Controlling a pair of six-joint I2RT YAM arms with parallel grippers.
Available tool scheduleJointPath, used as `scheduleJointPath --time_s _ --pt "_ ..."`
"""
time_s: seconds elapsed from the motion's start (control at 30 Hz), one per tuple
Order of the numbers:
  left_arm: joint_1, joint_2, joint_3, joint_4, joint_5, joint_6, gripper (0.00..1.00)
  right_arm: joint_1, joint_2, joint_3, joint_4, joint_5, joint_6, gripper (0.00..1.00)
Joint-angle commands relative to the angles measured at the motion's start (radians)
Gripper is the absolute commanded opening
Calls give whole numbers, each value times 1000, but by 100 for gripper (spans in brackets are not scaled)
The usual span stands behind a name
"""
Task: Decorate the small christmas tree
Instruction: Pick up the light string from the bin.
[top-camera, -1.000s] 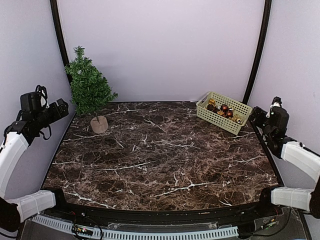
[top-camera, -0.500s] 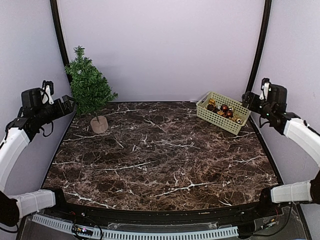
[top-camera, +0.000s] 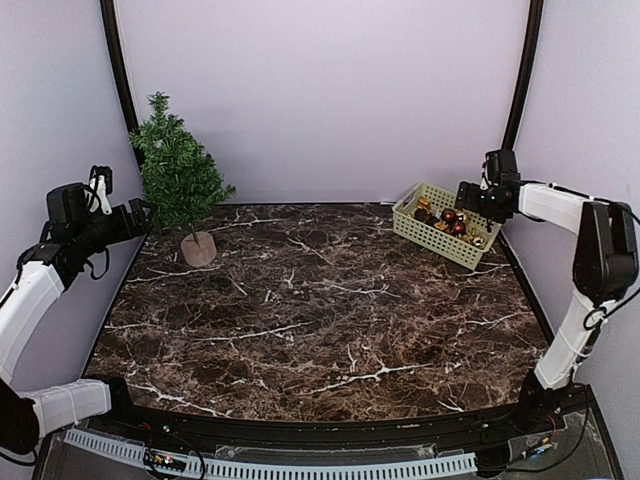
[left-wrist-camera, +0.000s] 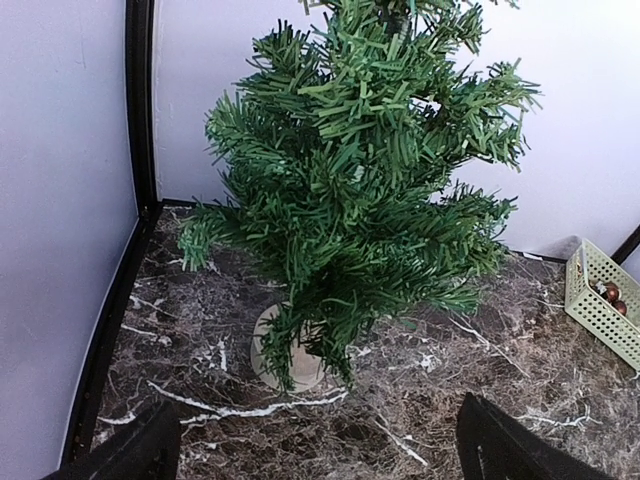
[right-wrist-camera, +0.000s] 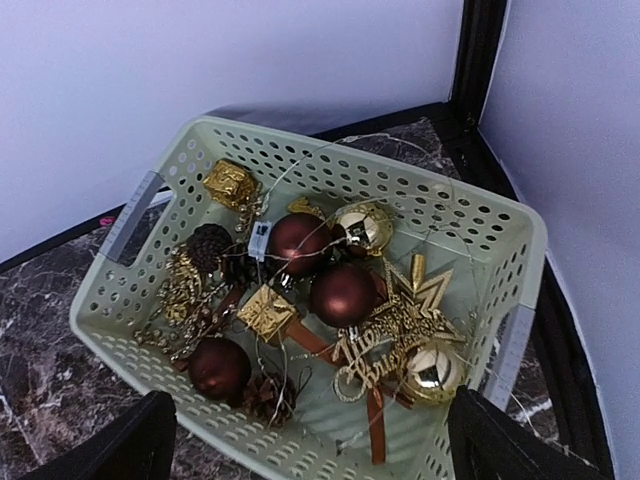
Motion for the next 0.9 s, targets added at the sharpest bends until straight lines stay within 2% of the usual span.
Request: scheduleJointPath --time_s 0.0,0.13,0.33,0.37,0.43,0.5,0.63,0.87 --pt "11 -44 -12 31 -34 33 99 -7 186 153 34 -21 18 94" --pt "22 -42 -12 28 -34 34 99 -6 338 279 58 4 33 91" --pt "37 -17 -16 48 36 21 99 -7 513 456 49 19 64 70" --pt "40 -12 -18 49 48 17 99 -7 526 471 59 12 70 62" --pt "47 -5 -18 55 67 9 99 -7 538 473 82 1 78 55" --pt "62 0 -18 59 93 2 99 -7 536 465 100 -2 86 33" --pt "90 -3 -27 73 132 -4 99 -6 495 424 148 -5 96 2" --pt "148 8 -128 253 299 60 99 -6 310 371 169 -89 96 0"
